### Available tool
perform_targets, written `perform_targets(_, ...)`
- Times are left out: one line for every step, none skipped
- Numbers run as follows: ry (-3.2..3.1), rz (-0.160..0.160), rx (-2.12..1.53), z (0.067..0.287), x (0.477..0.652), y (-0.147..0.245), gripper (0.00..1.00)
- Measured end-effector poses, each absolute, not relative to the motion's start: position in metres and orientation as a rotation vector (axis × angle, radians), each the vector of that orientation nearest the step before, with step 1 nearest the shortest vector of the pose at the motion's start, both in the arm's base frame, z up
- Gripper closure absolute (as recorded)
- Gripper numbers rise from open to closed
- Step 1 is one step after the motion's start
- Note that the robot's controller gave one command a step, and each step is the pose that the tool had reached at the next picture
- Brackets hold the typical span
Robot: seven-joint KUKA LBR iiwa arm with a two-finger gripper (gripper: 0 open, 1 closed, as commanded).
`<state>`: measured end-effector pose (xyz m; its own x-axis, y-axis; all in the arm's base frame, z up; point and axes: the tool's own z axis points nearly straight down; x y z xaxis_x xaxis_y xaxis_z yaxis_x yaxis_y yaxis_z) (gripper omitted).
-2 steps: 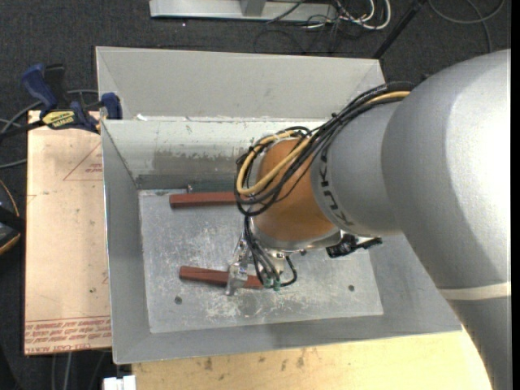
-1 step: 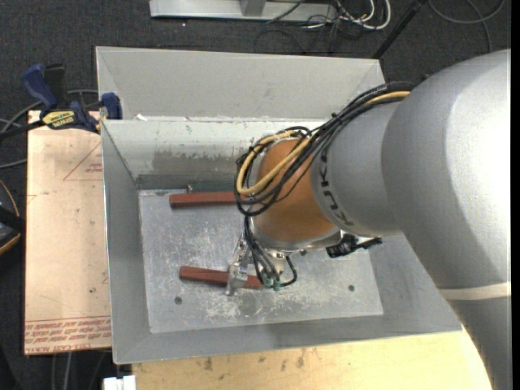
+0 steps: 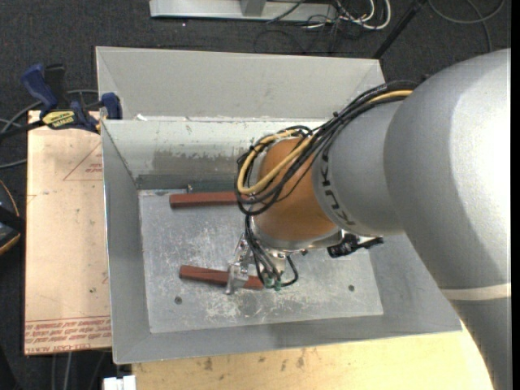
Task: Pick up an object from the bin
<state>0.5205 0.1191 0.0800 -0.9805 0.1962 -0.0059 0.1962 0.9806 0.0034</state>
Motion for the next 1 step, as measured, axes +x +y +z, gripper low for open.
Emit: perform_targets(3.129, 0.0, 0.309, 0.0965, 0.5172, 0.1187, 1.0)
